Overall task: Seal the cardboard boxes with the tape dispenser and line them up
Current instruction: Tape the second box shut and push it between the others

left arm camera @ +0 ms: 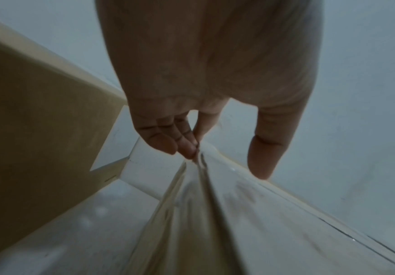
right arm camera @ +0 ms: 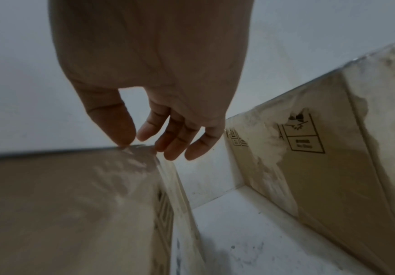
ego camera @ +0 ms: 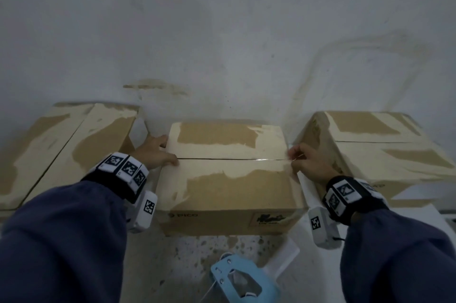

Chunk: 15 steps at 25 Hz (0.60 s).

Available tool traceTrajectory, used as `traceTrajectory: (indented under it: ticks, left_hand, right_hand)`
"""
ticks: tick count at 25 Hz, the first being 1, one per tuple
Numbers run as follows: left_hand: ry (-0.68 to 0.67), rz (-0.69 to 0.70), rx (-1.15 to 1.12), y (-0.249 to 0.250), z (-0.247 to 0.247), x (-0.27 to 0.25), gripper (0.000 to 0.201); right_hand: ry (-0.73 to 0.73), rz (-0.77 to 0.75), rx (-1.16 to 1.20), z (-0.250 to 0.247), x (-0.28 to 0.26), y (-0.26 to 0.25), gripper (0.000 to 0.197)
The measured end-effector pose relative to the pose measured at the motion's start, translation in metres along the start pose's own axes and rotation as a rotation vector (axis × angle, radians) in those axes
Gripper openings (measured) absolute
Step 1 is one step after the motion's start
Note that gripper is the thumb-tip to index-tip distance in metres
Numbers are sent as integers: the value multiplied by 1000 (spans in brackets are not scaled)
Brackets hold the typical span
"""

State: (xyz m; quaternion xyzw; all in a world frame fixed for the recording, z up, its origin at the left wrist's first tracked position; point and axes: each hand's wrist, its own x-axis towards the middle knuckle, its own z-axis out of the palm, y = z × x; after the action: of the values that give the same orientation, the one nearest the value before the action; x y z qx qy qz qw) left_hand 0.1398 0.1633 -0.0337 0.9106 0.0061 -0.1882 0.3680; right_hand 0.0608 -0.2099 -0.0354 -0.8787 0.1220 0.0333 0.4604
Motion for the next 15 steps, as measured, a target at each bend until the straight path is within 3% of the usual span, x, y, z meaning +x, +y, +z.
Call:
traceTrajectory:
  ticks: [8, 15]
  left_hand:
    - [-52, -28, 28, 16, -16, 28, 64]
    - [10, -36, 50, 22, -22, 57, 39]
  right_hand:
    - [-5, -44, -41, -2, 58, -8, 22]
    - [9, -117, -209, -4, 109, -8, 13]
